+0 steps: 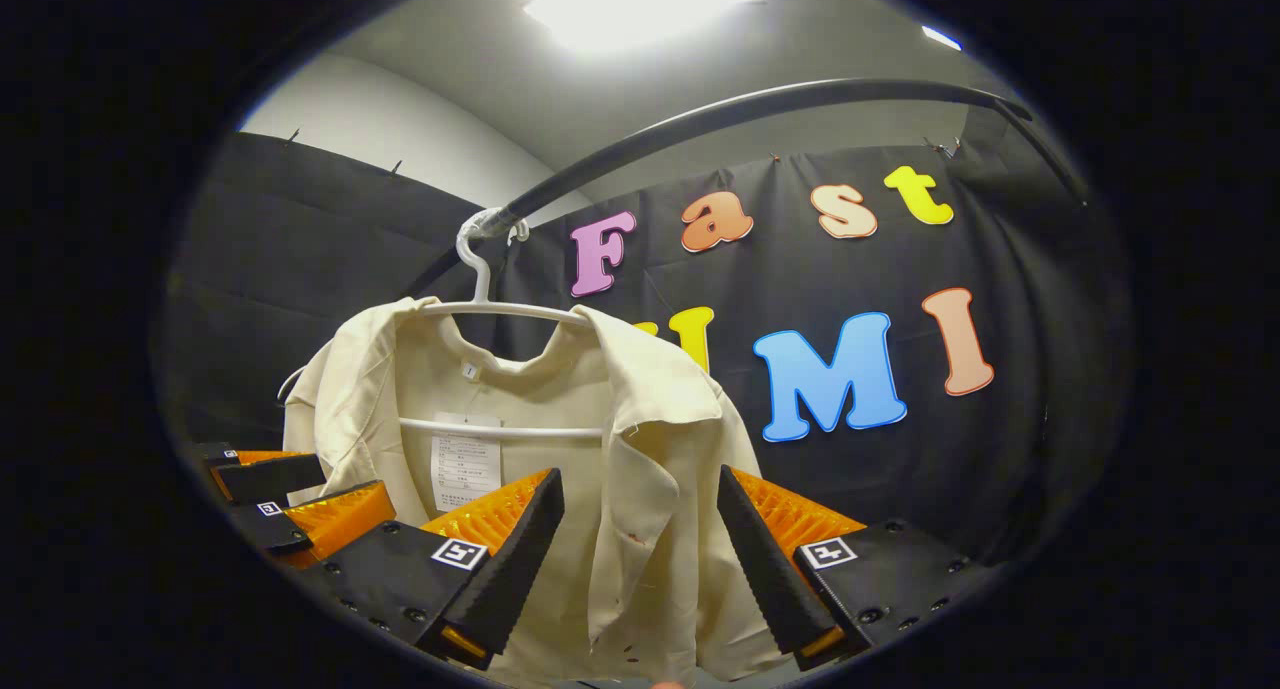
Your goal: Grasp the clothes on the hanger with both hands and then place them into the laundry hamper below.
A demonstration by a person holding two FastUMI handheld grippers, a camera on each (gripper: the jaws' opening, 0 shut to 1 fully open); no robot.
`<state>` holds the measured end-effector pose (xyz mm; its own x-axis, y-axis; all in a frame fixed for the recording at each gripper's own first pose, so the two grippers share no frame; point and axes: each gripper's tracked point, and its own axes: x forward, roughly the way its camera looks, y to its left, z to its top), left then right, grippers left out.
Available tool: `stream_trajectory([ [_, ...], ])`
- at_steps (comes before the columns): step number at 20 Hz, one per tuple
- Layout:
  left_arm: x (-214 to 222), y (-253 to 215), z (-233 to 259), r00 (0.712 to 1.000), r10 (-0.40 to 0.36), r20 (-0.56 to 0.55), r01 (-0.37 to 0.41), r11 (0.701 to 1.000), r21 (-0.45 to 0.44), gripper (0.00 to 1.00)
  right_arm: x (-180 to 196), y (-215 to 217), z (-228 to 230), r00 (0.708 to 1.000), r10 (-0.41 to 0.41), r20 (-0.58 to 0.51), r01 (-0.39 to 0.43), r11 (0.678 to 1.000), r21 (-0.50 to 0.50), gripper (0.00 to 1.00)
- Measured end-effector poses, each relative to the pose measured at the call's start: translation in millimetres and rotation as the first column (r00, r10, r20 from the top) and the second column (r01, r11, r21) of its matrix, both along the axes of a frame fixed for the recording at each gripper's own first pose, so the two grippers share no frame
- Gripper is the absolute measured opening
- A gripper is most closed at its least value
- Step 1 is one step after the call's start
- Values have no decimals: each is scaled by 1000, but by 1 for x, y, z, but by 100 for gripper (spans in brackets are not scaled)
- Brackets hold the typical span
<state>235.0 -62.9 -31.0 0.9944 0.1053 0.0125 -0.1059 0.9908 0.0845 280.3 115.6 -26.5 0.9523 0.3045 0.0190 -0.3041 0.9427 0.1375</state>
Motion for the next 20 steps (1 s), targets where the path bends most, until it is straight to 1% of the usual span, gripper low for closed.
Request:
stream_trajectory([
  [1,4,0,0,1000,5,5,-5,1000,-5,88,7,2,-2,1000,4,0,-4,1000,-4,97],
  [4,19,1,-7,1000,20,-1,-20,1000,-2,87,22,12,-8,1000,19,-6,-19,1000,-4,98],
  [7,30,11,-19,998,64,-29,-64,998,25,88,35,16,-13,1000,20,-12,-20,1000,1,98],
  [9,39,17,-28,995,88,-49,-87,996,30,87,41,19,-17,1000,21,-16,-21,1000,1,97],
  [10,44,19,-31,994,99,-56,-97,995,36,87,43,19,-18,1000,17,-18,-17,1000,-2,94],
  [11,46,24,-35,992,113,-62,-110,993,49,88,46,20,-20,1000,11,-20,-11,1000,-6,97],
  [14,55,28,-39,986,150,-72,-144,986,90,89,57,20,-29,998,-25,-49,24,999,-25,98],
  [15,58,30,-40,985,159,-73,-151,983,100,77,59,21,-32,997,-37,-64,35,999,-34,98],
  [17,60,29,-42,984,159,-77,-150,983,109,67,61,25,-35,995,-50,-81,47,998,-45,81],
  [18,61,26,-42,985,152,-81,-142,984,108,67,61,26,-38,994,-54,-91,49,997,-55,70],
  [19,60,31,-41,983,172,-69,-163,980,116,68,63,22,-37,993,-76,-89,70,996,-63,66],
  [20,60,37,-37,979,192,-60,-185,976,116,46,62,18,-35,992,-93,-84,88,994,-64,38],
])
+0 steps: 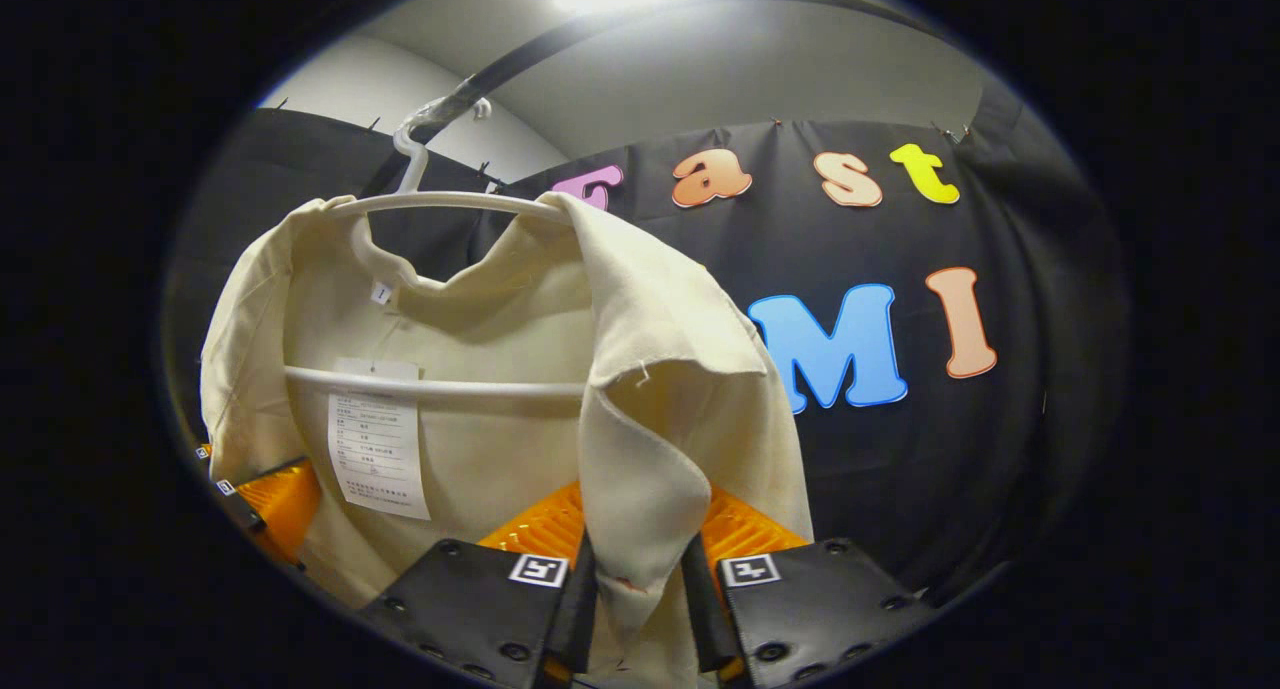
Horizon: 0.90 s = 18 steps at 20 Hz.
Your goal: Grasp the clothes on the hanger with both hands and then place them into the laundry hamper below.
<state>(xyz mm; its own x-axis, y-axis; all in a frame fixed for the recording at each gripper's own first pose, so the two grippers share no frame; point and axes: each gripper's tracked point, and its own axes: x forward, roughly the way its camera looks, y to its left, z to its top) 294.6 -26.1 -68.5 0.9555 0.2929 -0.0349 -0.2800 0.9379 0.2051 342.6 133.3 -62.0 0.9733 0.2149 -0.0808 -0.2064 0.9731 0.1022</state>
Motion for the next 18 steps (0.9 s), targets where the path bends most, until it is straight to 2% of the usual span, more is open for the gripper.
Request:
stream_trajectory([
  [1,0,2,-4,1000,-8,-11,8,1000,-8,24,1,-4,3,1000,-19,4,19,1000,0,31],
  [2,-1,1,-7,1000,-16,-25,16,1000,-10,18,1,-3,5,1000,-10,12,10,1000,3,13],
  [3,-3,6,-3,1000,2,-20,-2,1000,-2,25,1,-3,4,1000,11,3,-11,1000,-8,13],
  [4,-4,10,-1,1000,5,-7,-5,1000,-10,16,2,-6,5,1000,1,8,-1,1000,-5,4],
  [7,-14,21,4,999,33,29,-32,999,-44,6,5,-30,13,998,-64,28,64,998,-10,3],
  [14,-49,60,48,993,71,90,-73,997,24,4,8,-72,42,979,-171,108,172,985,-4,3],
  [18,-62,79,67,989,93,114,-97,995,25,4,13,-86,52,968,-213,133,215,977,3,3],
])
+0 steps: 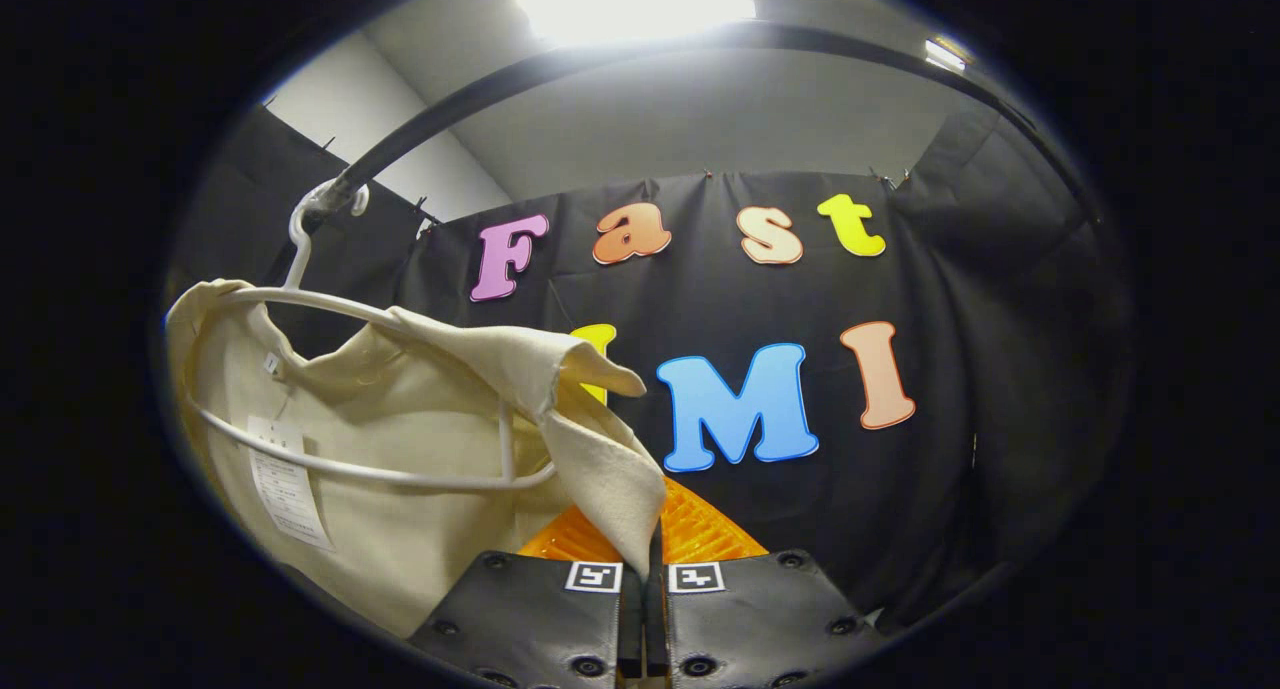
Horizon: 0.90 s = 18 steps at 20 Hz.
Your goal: Grasp the clothes on the hanger with both hands and then place them into the laundry hamper below.
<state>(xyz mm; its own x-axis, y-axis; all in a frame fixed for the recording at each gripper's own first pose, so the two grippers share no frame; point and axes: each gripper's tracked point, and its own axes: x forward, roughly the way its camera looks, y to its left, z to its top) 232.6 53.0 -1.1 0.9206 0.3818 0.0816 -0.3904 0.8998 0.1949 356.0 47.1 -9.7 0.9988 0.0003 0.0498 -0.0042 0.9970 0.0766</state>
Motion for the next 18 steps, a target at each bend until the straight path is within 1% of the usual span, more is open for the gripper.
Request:
stream_trajectory([
  [1,-1,6,5,1000,10,6,-10,1000,5,4,4,-3,2,1000,-4,2,4,1000,5,0],
  [2,-2,15,10,1000,22,13,-22,1000,8,4,8,-7,3,1000,-6,1,6,1000,14,3],
  [5,-7,34,25,998,46,38,-46,999,11,4,17,-10,7,1000,-9,5,9,1000,20,3],
  [6,-7,39,32,998,47,51,-47,999,11,4,21,-11,8,1000,-7,6,7,1000,21,0],
  [9,-2,49,47,996,43,82,-44,999,15,4,34,-10,7,1000,5,-15,-4,999,51,3],
  [12,1,55,61,995,24,101,-27,999,24,4,43,-8,1,998,29,-50,-26,998,62,3],
  [16,12,67,69,994,-30,105,29,999,20,4,64,-6,-16,992,86,-91,-79,994,76,3],
  [17,17,69,67,994,-47,98,47,999,7,3,67,-3,-24,986,122,-116,-111,989,94,3],
  [18,23,71,64,994,-60,91,61,998,-11,3,70,2,-34,979,149,-137,-135,985,110,0],
])
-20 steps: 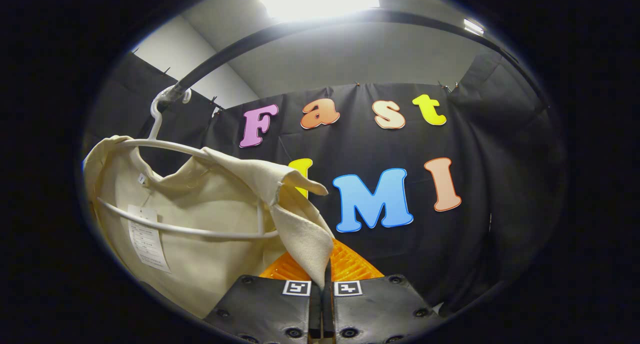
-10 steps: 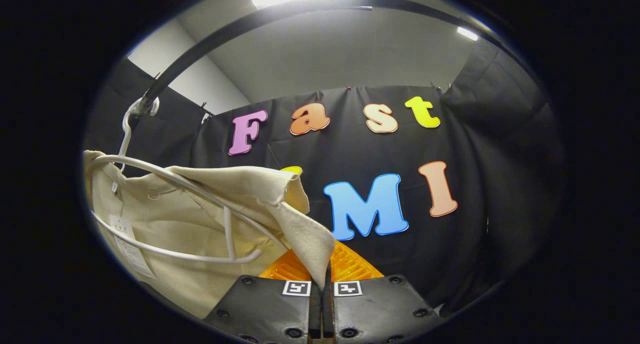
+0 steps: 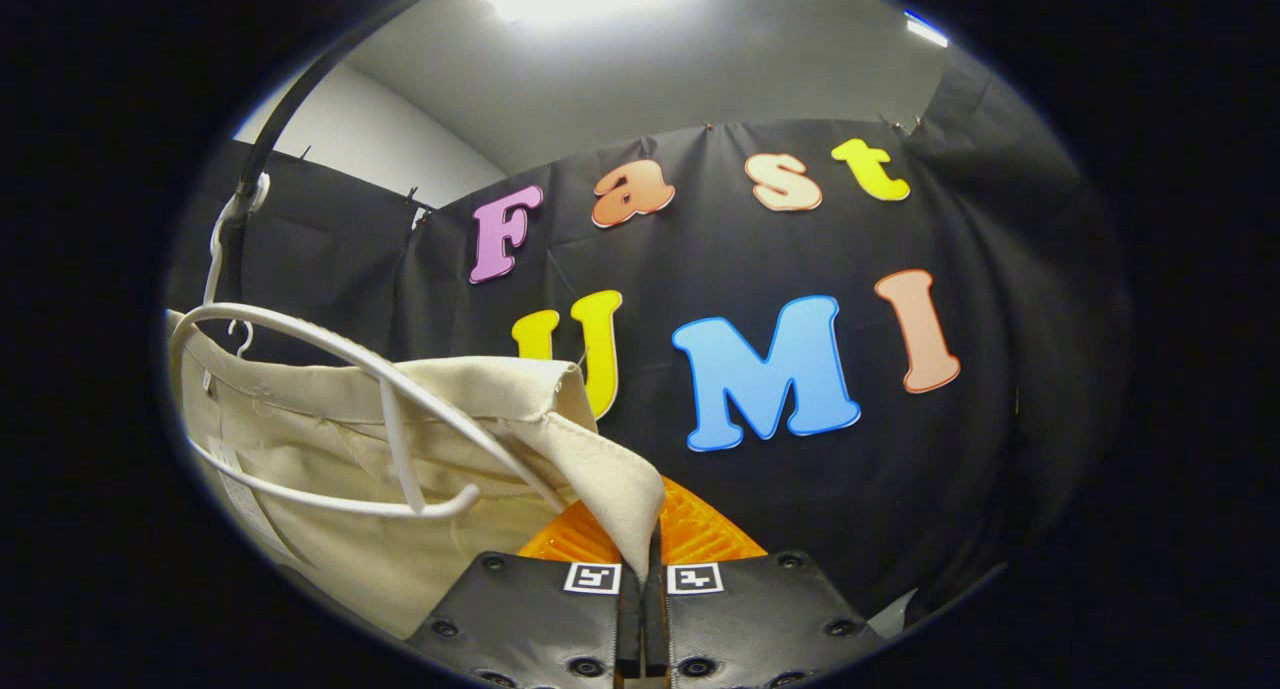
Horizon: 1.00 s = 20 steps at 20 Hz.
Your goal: Grasp the clothes on the hanger with both hands and then place them into the laundry hamper below.
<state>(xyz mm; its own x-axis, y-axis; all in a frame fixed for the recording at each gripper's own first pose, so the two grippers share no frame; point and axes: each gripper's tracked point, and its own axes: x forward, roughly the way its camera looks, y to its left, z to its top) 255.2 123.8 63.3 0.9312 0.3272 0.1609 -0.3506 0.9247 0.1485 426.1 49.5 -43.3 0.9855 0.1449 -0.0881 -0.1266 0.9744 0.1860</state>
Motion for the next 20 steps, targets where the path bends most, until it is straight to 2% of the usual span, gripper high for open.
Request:
stream_trajectory([
  [2,9,5,-9,1000,-20,-14,19,1000,-17,3,-1,2,-14,1000,17,-24,-17,1000,-6,3],
  [5,6,11,-28,999,4,-41,-3,1000,14,4,-3,5,-33,999,13,-44,-16,998,-62,2],
  [10,9,26,-67,994,14,-112,-18,999,-39,4,-19,15,-62,995,26,-97,-32,997,-66,3],
  [13,-5,36,-87,989,15,-144,-25,997,-67,4,-31,21,-74,993,36,-115,-46,996,-80,2],
  [20,-32,21,-115,978,-58,-199,34,992,-122,4,-104,50,-81,984,96,-147,-112,988,-105,3],
])
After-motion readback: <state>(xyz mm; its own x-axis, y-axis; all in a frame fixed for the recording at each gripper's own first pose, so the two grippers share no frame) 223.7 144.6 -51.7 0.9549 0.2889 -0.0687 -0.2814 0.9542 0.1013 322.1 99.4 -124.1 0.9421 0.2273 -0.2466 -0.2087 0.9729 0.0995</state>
